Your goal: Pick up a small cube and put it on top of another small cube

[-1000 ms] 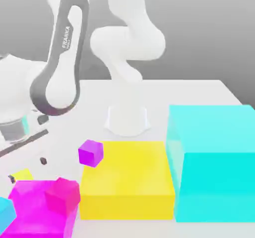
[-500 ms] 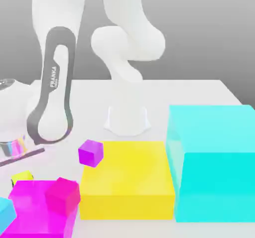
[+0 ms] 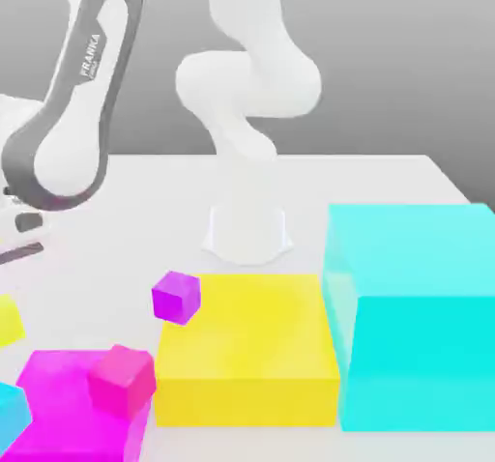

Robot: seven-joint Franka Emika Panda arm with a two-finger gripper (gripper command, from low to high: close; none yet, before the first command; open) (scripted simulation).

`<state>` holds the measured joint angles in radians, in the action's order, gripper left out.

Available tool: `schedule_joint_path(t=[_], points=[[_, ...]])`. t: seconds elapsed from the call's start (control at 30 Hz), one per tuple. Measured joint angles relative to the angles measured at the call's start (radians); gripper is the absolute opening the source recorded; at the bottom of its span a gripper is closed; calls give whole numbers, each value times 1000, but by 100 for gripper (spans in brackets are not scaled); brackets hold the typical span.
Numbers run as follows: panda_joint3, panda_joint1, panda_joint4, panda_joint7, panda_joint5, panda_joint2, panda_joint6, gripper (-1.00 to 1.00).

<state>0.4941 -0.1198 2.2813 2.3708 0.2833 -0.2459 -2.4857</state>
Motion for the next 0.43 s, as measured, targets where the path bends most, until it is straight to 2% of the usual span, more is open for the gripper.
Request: schedule_joint_path(t=[0.2,0.3,0.33,0.43], points=[[-8,88,-192,150,-111,-9,175,-100],[-36,83,-190,138,-70,-87,102,-100],[-44,77,-186,129,-56,-109,78,100],[-44,77,-186,129,-56,-109,78,100]])
